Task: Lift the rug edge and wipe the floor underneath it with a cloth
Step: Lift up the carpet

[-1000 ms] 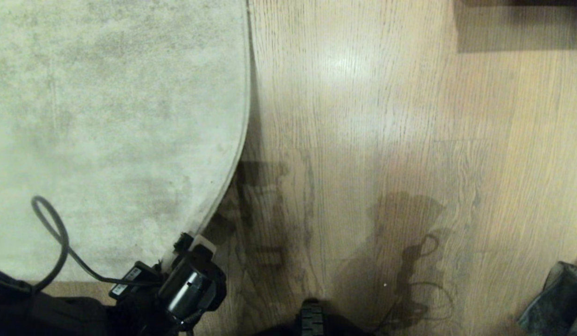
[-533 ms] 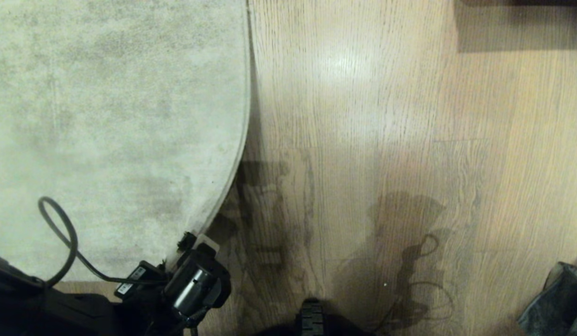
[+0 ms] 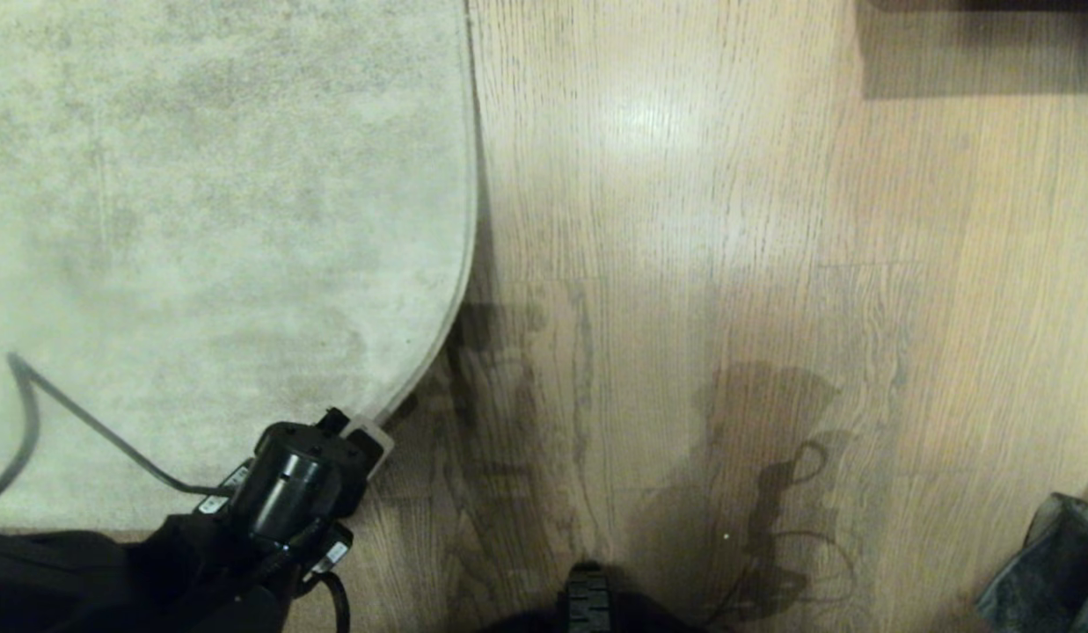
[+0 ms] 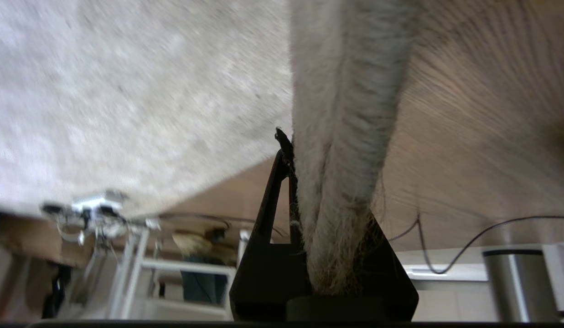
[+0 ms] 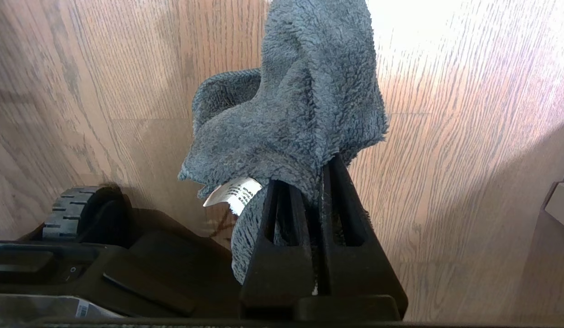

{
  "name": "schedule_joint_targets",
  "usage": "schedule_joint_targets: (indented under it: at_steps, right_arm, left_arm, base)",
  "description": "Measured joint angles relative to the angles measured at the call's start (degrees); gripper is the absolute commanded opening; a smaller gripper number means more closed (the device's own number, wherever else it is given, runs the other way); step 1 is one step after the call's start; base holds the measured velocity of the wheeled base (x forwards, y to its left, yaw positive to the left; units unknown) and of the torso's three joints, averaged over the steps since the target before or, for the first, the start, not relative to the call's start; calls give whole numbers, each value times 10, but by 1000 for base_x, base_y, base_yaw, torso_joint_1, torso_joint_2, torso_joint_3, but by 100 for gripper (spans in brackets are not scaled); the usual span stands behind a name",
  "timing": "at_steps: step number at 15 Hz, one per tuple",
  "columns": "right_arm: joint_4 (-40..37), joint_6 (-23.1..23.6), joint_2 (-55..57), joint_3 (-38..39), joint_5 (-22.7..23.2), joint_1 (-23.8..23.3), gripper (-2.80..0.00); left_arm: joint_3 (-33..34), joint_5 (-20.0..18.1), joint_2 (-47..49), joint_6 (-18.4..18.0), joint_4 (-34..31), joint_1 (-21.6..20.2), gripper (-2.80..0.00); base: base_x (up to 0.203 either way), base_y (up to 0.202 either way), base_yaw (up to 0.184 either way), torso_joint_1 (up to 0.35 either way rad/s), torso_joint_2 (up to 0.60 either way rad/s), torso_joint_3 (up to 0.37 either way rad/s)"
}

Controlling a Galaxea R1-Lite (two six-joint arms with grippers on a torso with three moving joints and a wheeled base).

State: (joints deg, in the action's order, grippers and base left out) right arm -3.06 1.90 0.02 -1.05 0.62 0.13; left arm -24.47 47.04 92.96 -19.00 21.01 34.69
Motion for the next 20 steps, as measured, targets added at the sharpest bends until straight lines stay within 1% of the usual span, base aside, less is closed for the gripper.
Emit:
schedule_joint_targets:
  at_steps: [2,5,6,7,8,11,14,17,20]
  right_arm:
    - [0,0,0,0,0,0,-280]
    - [1,0,0,0,0,0,-280]
    - [0,0,0,0,0,0,-280]
    - [0,0,0,0,0,0,-280]
    - [0,0,0,0,0,0,-280]
    - [0,0,0,0,0,0,-280]
    - [0,0,0,0,0,0,-280]
    - [0,0,0,0,0,0,-280]
    - [0,0,0,0,0,0,-280]
  left_arm:
    - [-1,-52,-29,-72,30,-44,-280]
    - [2,-144,-51,-174,117,-110,-280]
    - [1,-171,-54,-201,142,-128,-280]
    - [0,-192,-55,-219,161,-139,-280]
    - [-1,-205,-57,-225,175,-147,-280]
    - [-5,-226,-60,-226,207,-153,-280]
    - [-24,-246,-61,-224,211,-158,-280]
    - [-39,-256,-66,-209,212,-165,-280]
    - [-22,-257,-76,-183,214,-176,-280]
  base:
    - [0,0,0,0,0,0]
    - [0,0,0,0,0,0]
    - [0,0,0,0,0,0]
    - [0,0,0,0,0,0]
    - [0,0,0,0,0,0]
    - [0,0,0,0,0,0]
    - [0,0,0,0,0,0]
    - [0,0,0,0,0,0]
    - [0,0,0,0,0,0]
